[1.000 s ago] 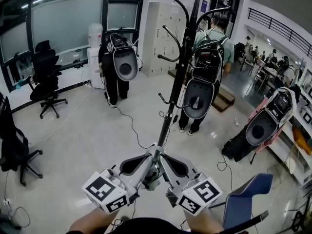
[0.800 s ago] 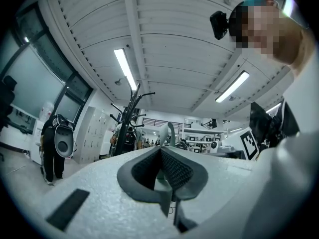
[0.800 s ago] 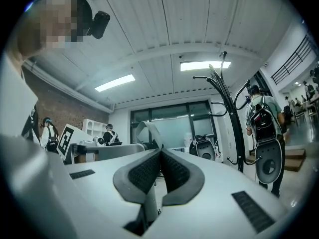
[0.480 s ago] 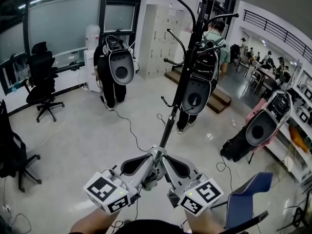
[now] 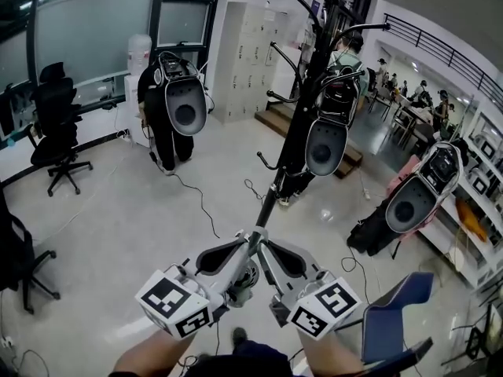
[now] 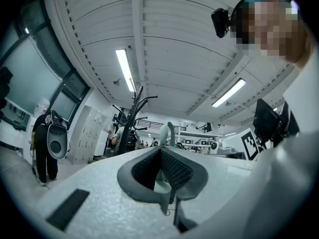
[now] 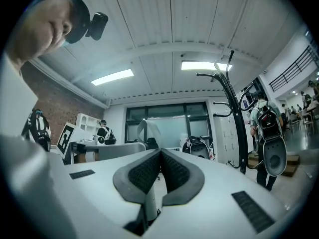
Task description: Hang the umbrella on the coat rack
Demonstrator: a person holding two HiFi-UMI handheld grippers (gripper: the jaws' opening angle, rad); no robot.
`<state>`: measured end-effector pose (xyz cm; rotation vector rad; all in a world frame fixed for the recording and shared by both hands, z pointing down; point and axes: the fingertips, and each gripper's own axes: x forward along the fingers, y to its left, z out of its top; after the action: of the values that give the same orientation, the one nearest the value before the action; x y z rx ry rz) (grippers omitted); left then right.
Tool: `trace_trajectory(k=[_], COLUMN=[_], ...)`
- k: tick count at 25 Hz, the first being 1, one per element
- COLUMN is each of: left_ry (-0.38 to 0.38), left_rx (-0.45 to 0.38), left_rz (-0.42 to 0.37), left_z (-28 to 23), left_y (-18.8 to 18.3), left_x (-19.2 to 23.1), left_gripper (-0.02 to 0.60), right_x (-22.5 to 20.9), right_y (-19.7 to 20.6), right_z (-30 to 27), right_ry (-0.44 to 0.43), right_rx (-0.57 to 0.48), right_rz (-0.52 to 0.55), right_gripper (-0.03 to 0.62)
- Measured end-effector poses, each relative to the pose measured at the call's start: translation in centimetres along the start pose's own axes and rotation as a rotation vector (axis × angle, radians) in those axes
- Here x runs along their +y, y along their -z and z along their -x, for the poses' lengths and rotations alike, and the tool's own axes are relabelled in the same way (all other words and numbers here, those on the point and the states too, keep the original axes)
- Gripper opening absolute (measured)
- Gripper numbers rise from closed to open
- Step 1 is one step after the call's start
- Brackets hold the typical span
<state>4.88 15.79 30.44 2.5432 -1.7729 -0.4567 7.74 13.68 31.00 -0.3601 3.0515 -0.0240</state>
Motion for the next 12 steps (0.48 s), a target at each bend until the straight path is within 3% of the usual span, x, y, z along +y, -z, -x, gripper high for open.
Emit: trace_trajectory(k=[12], left_ry=[-0.027], left_rx=[0.021], left_rz=[-0.036], left_z=[-5.4], left_y=[-0.2], left_x=[5.4], left_gripper=[0.011], right_x=[-5.6], right_y=[-0.3], right_z=[-4.4], right_ry=[-0.044], right_rx=[-0.049], right_rz=[-0.022], right_gripper=[0.009])
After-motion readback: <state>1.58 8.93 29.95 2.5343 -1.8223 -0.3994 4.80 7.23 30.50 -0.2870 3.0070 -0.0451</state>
